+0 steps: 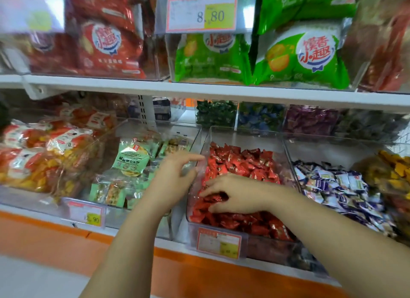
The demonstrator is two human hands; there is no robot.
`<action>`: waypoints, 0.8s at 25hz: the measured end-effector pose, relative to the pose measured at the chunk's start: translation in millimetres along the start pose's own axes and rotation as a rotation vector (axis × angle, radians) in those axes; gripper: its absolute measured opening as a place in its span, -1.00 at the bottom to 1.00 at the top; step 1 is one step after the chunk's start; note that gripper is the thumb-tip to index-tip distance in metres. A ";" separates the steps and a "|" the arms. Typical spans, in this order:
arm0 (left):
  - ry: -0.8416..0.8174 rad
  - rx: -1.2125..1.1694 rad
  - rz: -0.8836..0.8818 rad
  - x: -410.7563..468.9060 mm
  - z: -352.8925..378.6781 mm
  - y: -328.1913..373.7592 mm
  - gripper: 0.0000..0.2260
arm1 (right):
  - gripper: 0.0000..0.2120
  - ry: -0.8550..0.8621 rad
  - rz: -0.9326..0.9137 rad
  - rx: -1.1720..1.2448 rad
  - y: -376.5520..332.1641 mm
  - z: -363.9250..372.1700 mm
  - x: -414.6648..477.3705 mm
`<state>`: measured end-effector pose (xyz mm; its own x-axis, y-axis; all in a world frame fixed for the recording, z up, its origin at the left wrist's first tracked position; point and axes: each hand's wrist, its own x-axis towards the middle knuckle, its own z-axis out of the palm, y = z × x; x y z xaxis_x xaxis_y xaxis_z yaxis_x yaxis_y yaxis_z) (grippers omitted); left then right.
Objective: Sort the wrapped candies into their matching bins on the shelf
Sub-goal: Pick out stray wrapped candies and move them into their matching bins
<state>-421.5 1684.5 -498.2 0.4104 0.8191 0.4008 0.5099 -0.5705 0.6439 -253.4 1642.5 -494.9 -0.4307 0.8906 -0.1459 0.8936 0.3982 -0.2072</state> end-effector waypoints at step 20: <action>-0.075 -0.074 -0.065 4.9 -7.3 -4.8 -0.72 | -0.60 -0.033 0.394 0.694 32.6 -6.8 58.5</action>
<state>-427.5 1691.7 -494.6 0.4352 0.8460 0.3081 0.4810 -0.5078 0.7147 -248.6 1709.1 -503.6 -0.1124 0.9261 -0.3603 0.7029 -0.1822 -0.6876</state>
